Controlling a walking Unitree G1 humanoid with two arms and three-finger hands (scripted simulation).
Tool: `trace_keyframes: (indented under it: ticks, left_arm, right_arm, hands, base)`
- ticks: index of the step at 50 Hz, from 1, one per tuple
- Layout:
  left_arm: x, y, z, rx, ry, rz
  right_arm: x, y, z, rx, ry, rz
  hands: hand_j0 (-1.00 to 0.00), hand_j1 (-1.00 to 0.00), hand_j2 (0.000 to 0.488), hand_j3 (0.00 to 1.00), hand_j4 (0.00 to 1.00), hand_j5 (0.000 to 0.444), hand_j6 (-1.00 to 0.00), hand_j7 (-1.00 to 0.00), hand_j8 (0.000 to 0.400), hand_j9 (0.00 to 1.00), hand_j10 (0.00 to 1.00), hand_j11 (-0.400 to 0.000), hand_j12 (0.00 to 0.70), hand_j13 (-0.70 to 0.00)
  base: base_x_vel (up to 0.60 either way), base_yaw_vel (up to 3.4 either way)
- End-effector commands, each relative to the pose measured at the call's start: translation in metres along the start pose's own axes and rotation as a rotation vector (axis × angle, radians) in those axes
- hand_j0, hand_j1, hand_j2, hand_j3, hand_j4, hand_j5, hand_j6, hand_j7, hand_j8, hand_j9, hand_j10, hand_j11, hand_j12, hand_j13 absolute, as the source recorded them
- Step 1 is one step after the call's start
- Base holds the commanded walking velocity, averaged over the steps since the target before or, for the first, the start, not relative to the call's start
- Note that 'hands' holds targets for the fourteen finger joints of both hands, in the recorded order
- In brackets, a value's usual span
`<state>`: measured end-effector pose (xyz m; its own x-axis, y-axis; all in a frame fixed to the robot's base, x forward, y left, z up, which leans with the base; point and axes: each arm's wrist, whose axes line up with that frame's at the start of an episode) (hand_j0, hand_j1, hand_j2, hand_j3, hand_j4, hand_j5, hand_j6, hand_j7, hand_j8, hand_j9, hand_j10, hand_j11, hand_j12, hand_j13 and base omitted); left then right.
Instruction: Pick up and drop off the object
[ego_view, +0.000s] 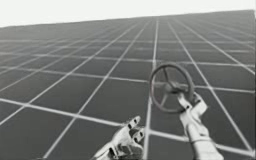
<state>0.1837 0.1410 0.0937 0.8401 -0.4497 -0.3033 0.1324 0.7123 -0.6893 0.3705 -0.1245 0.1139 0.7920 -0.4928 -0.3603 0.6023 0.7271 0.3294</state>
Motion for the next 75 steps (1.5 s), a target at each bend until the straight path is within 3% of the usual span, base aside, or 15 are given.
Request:
trace_keyframes:
  ticks: [1,75]
  left_arm:
    - [-0.0031,0.0027,0.0002,-0.011,-0.016,-0.004]
    - [-0.0031,0.0027,0.0002,-0.011,-0.016,-0.004]
  right_arm:
    - [-0.0068,0.0128,0.0081,0.009,-0.032,0.041]
    - [-0.0068,0.0128,0.0081,0.009,-0.032,0.041]
  hands:
    - [0.00,0.00,0.000,1.00,1.00,0.000,0.00,0.00,0.000,1.00,1.00,-0.400,0.000,-0.700]
    - [0.00,0.00,0.000,1.00,1.00,0.000,0.00,0.00,0.000,1.00,1.00,-0.400,0.000,-0.700]
  base:
    - [0.57,0.06]
    - [0.51,-0.11]
